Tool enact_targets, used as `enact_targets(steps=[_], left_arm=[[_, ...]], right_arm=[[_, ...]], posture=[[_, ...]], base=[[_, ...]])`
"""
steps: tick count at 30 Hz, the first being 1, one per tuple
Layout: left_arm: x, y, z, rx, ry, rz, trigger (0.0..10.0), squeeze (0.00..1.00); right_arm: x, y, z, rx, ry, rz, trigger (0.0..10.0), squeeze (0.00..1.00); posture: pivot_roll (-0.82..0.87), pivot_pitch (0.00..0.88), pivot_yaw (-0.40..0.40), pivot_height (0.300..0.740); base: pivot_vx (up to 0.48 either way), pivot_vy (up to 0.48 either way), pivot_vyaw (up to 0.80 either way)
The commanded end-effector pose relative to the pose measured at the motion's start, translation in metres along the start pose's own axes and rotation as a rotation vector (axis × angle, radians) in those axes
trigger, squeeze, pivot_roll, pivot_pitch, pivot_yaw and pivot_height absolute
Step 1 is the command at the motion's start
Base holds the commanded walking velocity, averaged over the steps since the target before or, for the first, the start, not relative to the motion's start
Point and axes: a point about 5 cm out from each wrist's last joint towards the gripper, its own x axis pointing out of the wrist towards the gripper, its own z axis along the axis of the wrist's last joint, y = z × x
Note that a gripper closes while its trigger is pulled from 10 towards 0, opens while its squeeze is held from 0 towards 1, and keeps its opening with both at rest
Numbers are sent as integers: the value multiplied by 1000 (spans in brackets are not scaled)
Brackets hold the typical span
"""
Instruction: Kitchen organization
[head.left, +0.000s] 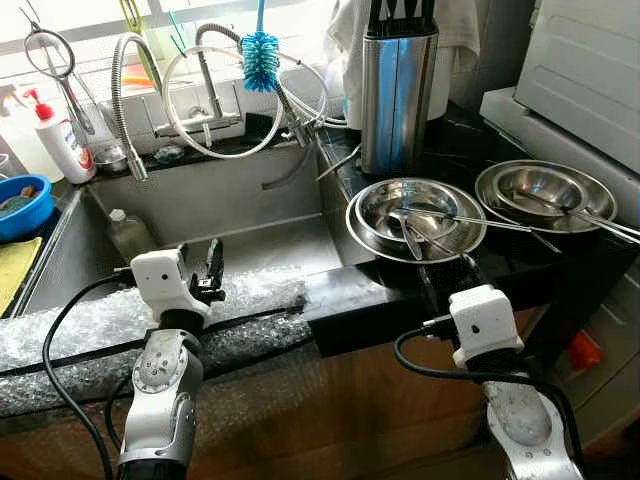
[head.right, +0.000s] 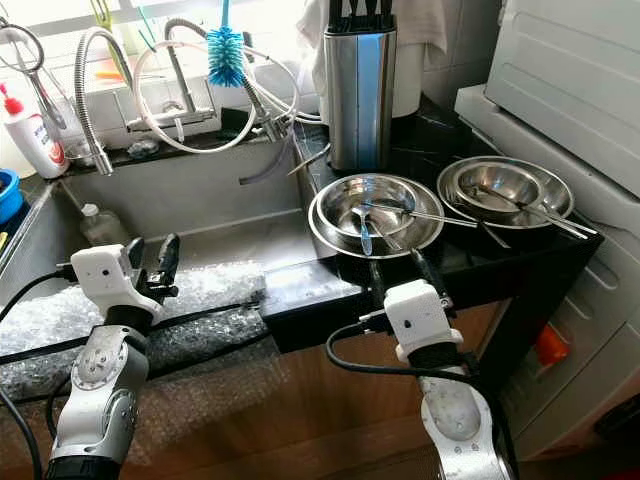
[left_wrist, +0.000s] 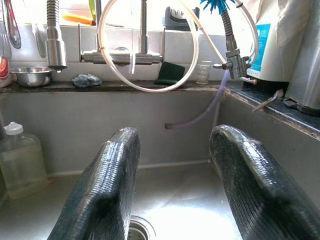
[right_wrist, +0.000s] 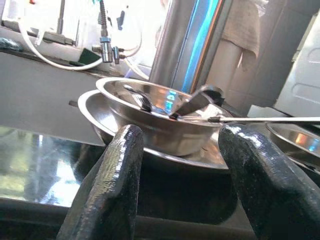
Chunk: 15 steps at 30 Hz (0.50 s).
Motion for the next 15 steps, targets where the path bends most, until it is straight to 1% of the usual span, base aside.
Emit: enact_targets(steps=[1,7,13,15], left_arm=[[-3,3,-5,6,22,8,10000,0],[-3,3,-5,8,21,5,10000,0],[-4,3,-5,9,22,-2,10000,0],[-4,2,-6,8,25,-6,10000,0]], right_arm=[[2,2,9,13,-43,7,10000,0],[2,3,10,19,-51,10,10000,0],[4,0,11,17,-64,-10,10000,0],[2,1,9,13,-50,-9,10000,0]], posture=[[-149,0,117,740],[-149,0,118,740],[-151,0,121,740],[-152,0,121,740]], base=[[0,0,0],[0,0,0],[0,0,0],[0,0,0]])
